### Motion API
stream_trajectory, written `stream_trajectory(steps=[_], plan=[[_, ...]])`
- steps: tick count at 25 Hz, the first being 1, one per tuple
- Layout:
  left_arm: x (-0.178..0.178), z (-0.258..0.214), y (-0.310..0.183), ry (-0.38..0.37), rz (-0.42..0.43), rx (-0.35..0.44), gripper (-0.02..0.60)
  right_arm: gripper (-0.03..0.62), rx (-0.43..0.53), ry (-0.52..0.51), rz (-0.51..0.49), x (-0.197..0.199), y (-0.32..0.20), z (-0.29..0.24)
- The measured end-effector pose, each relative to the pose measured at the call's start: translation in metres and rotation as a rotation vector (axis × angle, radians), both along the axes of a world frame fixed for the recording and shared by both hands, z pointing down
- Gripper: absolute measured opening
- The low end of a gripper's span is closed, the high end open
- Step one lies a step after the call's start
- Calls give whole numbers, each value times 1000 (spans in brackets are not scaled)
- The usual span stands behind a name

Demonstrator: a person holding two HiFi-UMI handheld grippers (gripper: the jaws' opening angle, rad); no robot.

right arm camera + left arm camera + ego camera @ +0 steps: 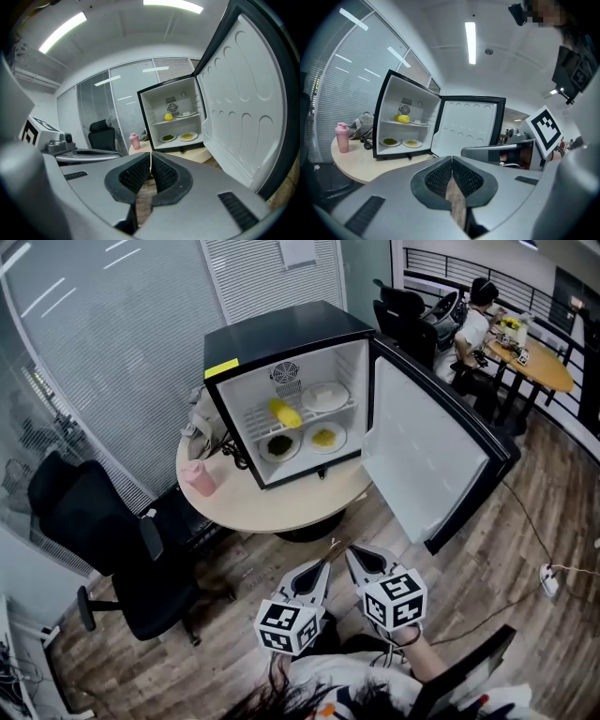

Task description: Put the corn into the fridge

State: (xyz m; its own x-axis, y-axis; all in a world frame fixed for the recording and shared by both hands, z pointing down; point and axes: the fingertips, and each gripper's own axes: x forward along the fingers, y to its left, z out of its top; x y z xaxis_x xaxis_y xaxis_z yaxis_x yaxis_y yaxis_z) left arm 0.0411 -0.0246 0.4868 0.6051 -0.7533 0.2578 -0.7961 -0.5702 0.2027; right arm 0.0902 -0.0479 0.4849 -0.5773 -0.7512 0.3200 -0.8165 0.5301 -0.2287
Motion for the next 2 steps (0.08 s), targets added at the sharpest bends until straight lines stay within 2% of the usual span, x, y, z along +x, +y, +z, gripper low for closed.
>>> stream_trajectory(steps=[2], plan=[[0, 0, -4, 4, -11, 6, 12, 23, 5, 4, -11, 0, -5, -1]])
